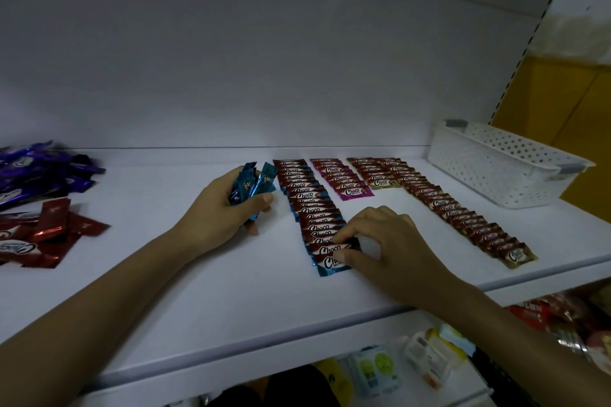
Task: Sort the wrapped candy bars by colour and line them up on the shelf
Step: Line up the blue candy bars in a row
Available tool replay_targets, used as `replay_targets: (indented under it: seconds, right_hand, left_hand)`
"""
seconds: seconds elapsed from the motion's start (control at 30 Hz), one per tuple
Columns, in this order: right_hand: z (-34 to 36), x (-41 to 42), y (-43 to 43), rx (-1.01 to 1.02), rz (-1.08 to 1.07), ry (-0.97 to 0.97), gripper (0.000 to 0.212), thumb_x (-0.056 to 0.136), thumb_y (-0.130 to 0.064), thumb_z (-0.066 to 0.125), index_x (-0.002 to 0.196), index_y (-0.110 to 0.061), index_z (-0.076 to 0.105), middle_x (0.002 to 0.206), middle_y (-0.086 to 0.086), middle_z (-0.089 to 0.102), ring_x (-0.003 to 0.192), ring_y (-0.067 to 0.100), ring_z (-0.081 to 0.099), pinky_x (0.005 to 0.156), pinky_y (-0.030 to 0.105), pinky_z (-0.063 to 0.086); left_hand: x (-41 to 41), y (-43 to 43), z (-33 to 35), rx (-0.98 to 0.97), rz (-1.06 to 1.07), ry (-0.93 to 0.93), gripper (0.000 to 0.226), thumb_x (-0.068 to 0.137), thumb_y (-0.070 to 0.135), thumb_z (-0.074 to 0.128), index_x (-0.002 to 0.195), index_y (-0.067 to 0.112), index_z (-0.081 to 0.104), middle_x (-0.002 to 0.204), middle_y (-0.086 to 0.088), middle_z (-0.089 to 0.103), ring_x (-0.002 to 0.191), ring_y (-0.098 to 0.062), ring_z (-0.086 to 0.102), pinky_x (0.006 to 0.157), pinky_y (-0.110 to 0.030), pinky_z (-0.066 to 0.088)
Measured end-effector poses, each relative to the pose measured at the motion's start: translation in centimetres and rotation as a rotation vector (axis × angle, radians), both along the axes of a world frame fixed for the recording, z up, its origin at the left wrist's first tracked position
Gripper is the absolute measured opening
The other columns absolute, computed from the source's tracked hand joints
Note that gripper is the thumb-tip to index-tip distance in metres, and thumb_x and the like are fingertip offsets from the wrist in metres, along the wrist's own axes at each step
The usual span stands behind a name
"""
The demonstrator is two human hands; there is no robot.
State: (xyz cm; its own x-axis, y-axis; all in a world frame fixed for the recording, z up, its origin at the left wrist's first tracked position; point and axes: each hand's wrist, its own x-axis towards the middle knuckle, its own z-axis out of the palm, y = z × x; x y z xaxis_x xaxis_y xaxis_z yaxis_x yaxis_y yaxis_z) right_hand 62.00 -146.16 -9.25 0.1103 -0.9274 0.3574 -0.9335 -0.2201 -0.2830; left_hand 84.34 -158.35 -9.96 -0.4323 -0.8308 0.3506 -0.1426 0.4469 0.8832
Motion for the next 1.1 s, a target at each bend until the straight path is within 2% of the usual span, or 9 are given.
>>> replay_targets:
  seconds: [0.2, 0.3, 0.37, 0.43, 0.53, 0.63, 0.77, 0.93, 1.1]
  right_hand:
    - [0.4, -0.4, 0.5, -0.052, 0.010, -0.171, 0.016, 0.087, -0.029, 0.064, 0.099, -0.019, 0.071, 0.100, -0.010, 0.067, 0.096, 0.003, 0.054, 0.090, 0.026, 0.039]
    - [0.8, -0.8, 0.3, -0.089, 0.053, -0.296, 0.012, 0.090, -0.024, 0.061, 0.098, -0.020, 0.069, 0.094, -0.015, 0.065, 0.094, -0.004, 0.056, 0.081, 0.009, 0.041]
    - [0.9, -1.4, -0.5, -0.100, 0.056, -0.315, 0.014, 0.093, -0.018, 0.057, 0.101, -0.017, 0.069, 0.095, -0.012, 0.065, 0.094, -0.006, 0.056, 0.079, 0.002, 0.038]
    - [0.9, -2.4, -1.4, -0.117, 0.010, -0.265, 0.018, 0.095, -0.014, 0.053, 0.105, -0.014, 0.068, 0.100, -0.006, 0.066, 0.093, -0.002, 0.057, 0.081, 0.006, 0.039]
    - [0.4, -3.7, -2.6, -0.128, -0.111, -0.085, 0.024, 0.097, -0.017, 0.047, 0.113, -0.015, 0.065, 0.110, 0.000, 0.065, 0.101, 0.012, 0.056, 0.089, 0.024, 0.043]
    - [-0.7, -4.0, -3.2, -0.054, -0.168, 0.190, 0.030, 0.099, -0.021, 0.040, 0.122, -0.021, 0.061, 0.119, -0.003, 0.059, 0.106, 0.012, 0.052, 0.093, 0.025, 0.040]
    - [-0.3, -3.3, -4.2, -0.009, -0.147, 0.399, 0.028, 0.096, -0.020, 0.043, 0.119, -0.018, 0.059, 0.118, 0.000, 0.057, 0.106, 0.016, 0.051, 0.091, 0.027, 0.041]
    - [-0.6, -2.3, -5.1, -0.043, -0.111, 0.464, 0.031, 0.096, -0.027, 0.047, 0.123, -0.017, 0.059, 0.123, 0.003, 0.057, 0.113, 0.020, 0.050, 0.095, 0.031, 0.037]
    - [-1.4, -2.6, -5.5, -0.059, -0.117, 0.416, 0.035, 0.098, -0.035, 0.043, 0.129, -0.023, 0.056, 0.128, -0.001, 0.056, 0.115, 0.017, 0.050, 0.096, 0.029, 0.037]
  left_hand:
    - [-0.3, 1.5, 1.4, 0.000, -0.016, 0.055, 0.020, 0.085, 0.010, 0.068, 0.095, 0.025, 0.058, 0.074, 0.005, 0.069, 0.055, -0.002, 0.062, 0.047, -0.013, 0.046]
    - [-1.2, 2.6, 2.6, -0.020, -0.075, -0.001, 0.022, 0.084, 0.014, 0.070, 0.096, 0.028, 0.058, 0.073, 0.023, 0.069, 0.061, 0.001, 0.064, 0.048, -0.013, 0.046]
    - [-1.4, 3.3, 2.9, -0.016, -0.066, -0.023, 0.021, 0.084, 0.020, 0.069, 0.097, 0.031, 0.057, 0.075, 0.025, 0.068, 0.062, 0.002, 0.065, 0.048, -0.012, 0.047]
    - [-1.0, 3.9, 2.5, -0.066, 0.003, -0.096, 0.021, 0.084, 0.024, 0.069, 0.095, 0.036, 0.055, 0.076, 0.017, 0.069, 0.062, -0.001, 0.065, 0.048, -0.014, 0.049]
    - [-0.1, 4.5, 1.4, -0.161, 0.163, -0.272, 0.016, 0.086, 0.031, 0.067, 0.093, 0.037, 0.054, 0.083, 0.010, 0.065, 0.060, -0.006, 0.063, 0.051, -0.021, 0.053]
    - [-0.1, 4.6, 0.4, -0.113, 0.230, -0.259, 0.012, 0.087, 0.034, 0.066, 0.094, 0.035, 0.056, 0.075, 0.007, 0.065, 0.055, -0.007, 0.061, 0.053, -0.026, 0.054]
    - [-1.7, 3.2, 0.1, -0.273, 0.351, -0.447, 0.017, 0.090, 0.041, 0.060, 0.102, 0.035, 0.051, 0.083, 0.012, 0.063, 0.066, -0.010, 0.059, 0.060, -0.032, 0.052]
    - [-3.3, 1.6, -0.7, -0.311, 0.520, -0.486, 0.029, 0.092, 0.044, 0.056, 0.116, 0.030, 0.050, 0.088, 0.012, 0.056, 0.072, -0.011, 0.054, 0.055, -0.021, 0.036]
    - [-3.1, 1.4, -1.3, -0.265, 0.509, -0.391, 0.028, 0.091, 0.043, 0.058, 0.114, 0.028, 0.052, 0.083, 0.011, 0.058, 0.068, -0.007, 0.055, 0.052, -0.021, 0.037]
